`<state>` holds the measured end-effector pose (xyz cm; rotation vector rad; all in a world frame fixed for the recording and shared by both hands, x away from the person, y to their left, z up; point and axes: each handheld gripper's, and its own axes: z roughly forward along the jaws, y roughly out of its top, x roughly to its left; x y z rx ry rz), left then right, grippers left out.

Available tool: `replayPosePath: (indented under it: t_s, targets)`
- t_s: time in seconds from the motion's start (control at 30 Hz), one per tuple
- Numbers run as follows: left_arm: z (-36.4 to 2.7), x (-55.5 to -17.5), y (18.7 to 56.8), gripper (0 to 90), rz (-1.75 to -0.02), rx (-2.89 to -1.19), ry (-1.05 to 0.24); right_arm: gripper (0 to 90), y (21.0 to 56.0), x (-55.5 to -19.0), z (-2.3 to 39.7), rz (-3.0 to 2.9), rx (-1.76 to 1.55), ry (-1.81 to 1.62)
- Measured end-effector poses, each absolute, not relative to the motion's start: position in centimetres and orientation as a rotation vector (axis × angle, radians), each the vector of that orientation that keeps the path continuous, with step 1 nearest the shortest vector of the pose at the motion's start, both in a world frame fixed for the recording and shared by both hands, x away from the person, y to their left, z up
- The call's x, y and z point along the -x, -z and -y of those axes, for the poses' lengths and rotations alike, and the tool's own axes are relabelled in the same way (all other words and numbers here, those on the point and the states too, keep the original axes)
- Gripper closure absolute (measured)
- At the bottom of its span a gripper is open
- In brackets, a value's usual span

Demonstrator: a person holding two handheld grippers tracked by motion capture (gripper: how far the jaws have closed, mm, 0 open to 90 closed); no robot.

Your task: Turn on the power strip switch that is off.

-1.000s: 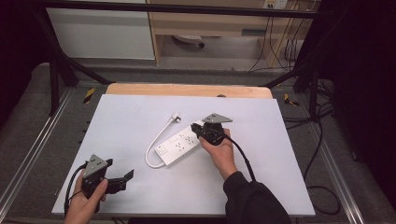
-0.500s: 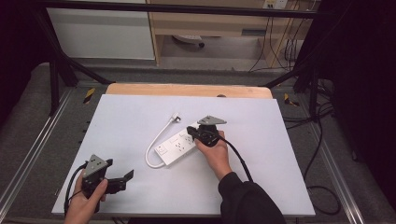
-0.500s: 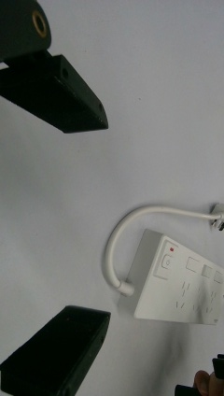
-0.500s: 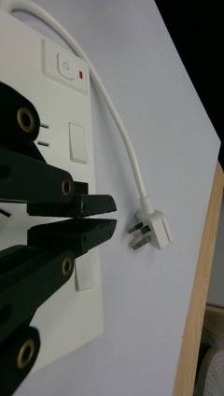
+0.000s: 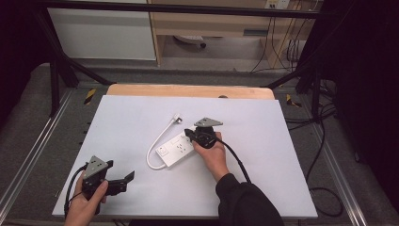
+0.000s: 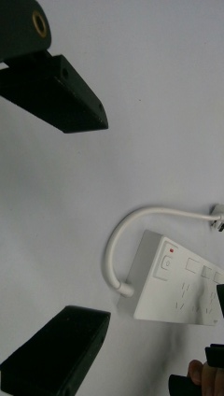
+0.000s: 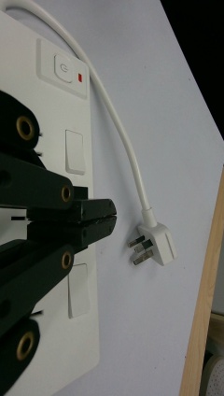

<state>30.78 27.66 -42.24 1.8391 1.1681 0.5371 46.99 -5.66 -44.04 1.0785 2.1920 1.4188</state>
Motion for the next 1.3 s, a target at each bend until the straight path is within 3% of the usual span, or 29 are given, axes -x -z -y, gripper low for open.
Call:
replayPosePath:
  t_s: [1.3]
  targets:
    - [-27.8, -30.8, 42.2, 7.5, -1.167, -1.84, -0.539, 90.0, 45.1, -47.3, 4.0, -2.223, -1.083, -1.389]
